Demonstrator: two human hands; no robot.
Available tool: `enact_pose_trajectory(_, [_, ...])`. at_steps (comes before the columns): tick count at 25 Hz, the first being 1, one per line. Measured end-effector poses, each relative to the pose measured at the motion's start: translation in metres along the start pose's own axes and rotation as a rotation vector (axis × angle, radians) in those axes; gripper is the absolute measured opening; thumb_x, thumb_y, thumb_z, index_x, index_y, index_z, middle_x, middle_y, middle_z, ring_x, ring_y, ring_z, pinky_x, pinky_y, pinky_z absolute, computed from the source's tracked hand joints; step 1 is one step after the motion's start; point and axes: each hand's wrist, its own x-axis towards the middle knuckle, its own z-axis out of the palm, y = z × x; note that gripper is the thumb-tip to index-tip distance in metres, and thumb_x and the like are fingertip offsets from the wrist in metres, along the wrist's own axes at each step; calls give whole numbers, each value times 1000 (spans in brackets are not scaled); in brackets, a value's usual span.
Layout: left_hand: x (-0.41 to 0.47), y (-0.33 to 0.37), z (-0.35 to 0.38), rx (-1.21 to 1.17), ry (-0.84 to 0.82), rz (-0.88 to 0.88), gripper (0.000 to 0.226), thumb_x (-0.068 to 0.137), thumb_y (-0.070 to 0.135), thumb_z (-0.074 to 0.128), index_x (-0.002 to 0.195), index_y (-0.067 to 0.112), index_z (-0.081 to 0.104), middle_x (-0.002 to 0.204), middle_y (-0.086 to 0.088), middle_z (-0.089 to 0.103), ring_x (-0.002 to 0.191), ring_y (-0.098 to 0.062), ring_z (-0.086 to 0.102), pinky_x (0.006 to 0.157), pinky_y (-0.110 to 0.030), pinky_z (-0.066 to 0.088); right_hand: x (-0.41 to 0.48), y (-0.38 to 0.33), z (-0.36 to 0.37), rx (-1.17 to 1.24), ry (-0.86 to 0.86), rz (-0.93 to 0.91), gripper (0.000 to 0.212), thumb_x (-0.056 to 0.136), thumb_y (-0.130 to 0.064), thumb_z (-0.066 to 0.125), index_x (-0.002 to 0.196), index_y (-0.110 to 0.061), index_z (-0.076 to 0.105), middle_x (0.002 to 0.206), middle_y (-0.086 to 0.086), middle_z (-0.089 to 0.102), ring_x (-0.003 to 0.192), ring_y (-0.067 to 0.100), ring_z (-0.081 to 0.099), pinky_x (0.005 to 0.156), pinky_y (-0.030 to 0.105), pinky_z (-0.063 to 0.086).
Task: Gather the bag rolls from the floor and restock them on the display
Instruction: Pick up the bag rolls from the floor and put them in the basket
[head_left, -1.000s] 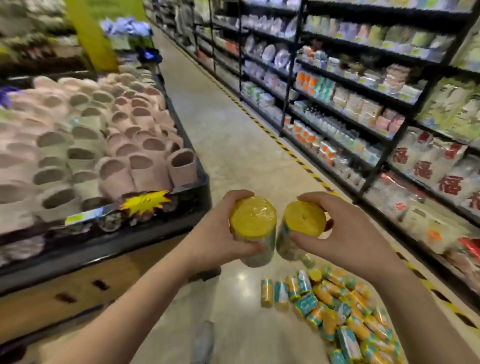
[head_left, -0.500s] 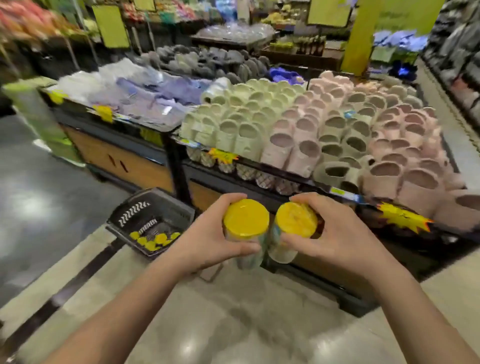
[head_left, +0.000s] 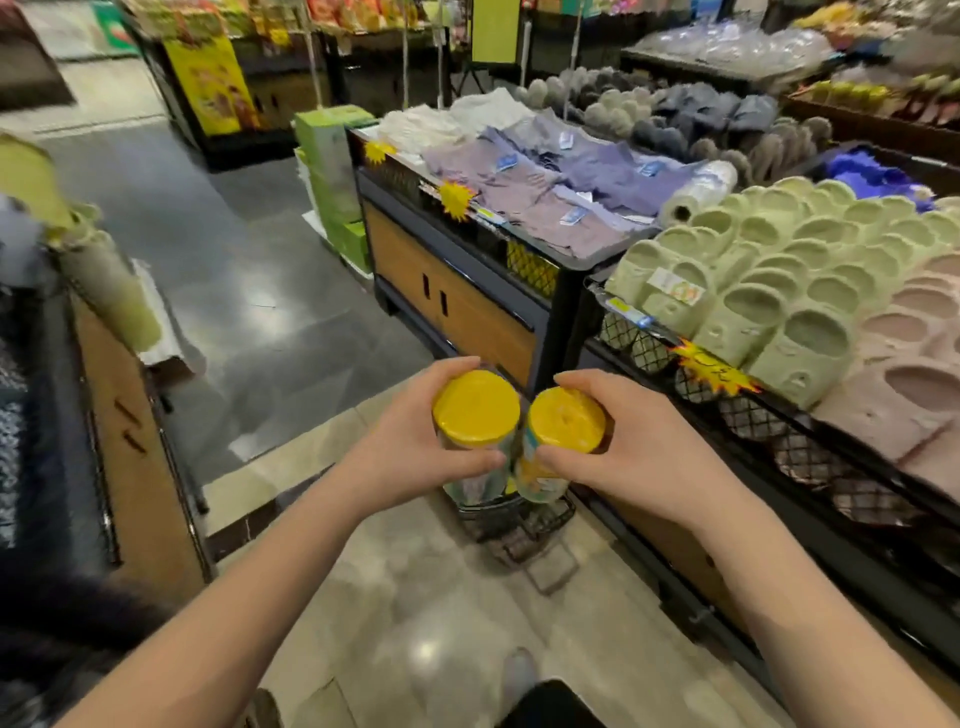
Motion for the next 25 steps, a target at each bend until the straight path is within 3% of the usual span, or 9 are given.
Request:
enact_pose_trajectory(4, [58,-36,-29,7,46,-63,88,67,37,93,139,43,44,127,19,57,113,2,58,96,-28,51,88,10,16,12,-62,-58,79,73,-67,74,142,-41,46,138,-21,52,124,3,51,102,34,47])
enact_pose_trajectory(11, [202,-81,-43,78,-41,-122,82,68,32,92,132,44,43,121,20,54,105,10,54,78,-8,43,224,69,16,50,-128,-17,59,72,-60,78,123,-41,53,114,-20,58,103,1,56,87,33,52])
enact_pose_trajectory(20, [345,-193,-53,166,-217,-114,86,59,54,89,132,43,43,126,18,52,117,-5,51,96,-39,51,345,122,66,60,-173,220,64,66,-68,76,119,-44,48,113,-23,54,99,0,55,79,28,52])
enact_pose_trajectory(25, [410,-294,-43,151,-337,-146,83,56,53,88,127,40,46,120,16,53,113,-6,52,93,-37,51,401,146,143,33,-151,427,68,69,-67,75,125,-44,45,118,-25,52,105,3,53,81,28,48])
